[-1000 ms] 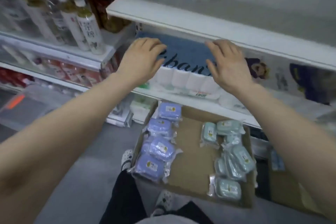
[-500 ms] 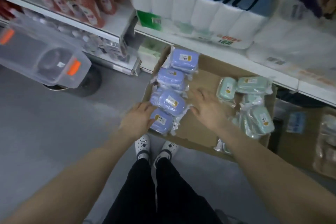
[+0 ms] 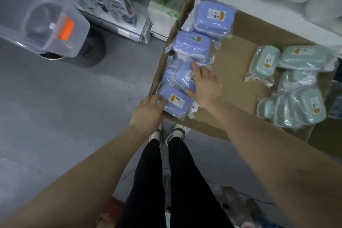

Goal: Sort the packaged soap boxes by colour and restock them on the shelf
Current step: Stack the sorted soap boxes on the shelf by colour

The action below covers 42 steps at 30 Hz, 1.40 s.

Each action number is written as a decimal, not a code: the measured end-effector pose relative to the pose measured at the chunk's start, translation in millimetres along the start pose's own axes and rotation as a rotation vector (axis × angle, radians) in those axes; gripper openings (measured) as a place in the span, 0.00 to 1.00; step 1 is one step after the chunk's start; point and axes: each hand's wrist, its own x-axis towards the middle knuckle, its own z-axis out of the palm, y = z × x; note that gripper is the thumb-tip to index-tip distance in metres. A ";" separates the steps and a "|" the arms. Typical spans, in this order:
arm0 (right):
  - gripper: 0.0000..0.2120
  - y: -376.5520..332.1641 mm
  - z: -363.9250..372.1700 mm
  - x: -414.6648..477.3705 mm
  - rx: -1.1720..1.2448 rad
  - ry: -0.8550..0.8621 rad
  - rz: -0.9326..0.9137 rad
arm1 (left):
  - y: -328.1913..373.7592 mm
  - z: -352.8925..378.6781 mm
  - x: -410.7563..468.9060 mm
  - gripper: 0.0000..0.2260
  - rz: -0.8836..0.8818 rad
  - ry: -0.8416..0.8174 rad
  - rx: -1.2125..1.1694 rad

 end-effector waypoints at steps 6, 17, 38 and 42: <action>0.45 18.8 -11.2 -19.1 0.102 0.120 0.022 | 2.7 -2.7 18.6 0.29 0.053 -0.028 0.173; 0.45 59.0 -20.0 -56.5 0.164 0.194 0.171 | 21.2 0.8 64.2 0.32 0.245 -0.224 0.344; 0.44 65.6 -55.4 -60.6 0.212 0.309 0.208 | 25.3 -76.4 97.3 0.41 -0.049 0.016 0.025; 0.43 59.2 -87.5 -73.0 0.174 0.349 0.190 | 31.3 -110.9 87.3 0.40 -0.045 0.050 0.019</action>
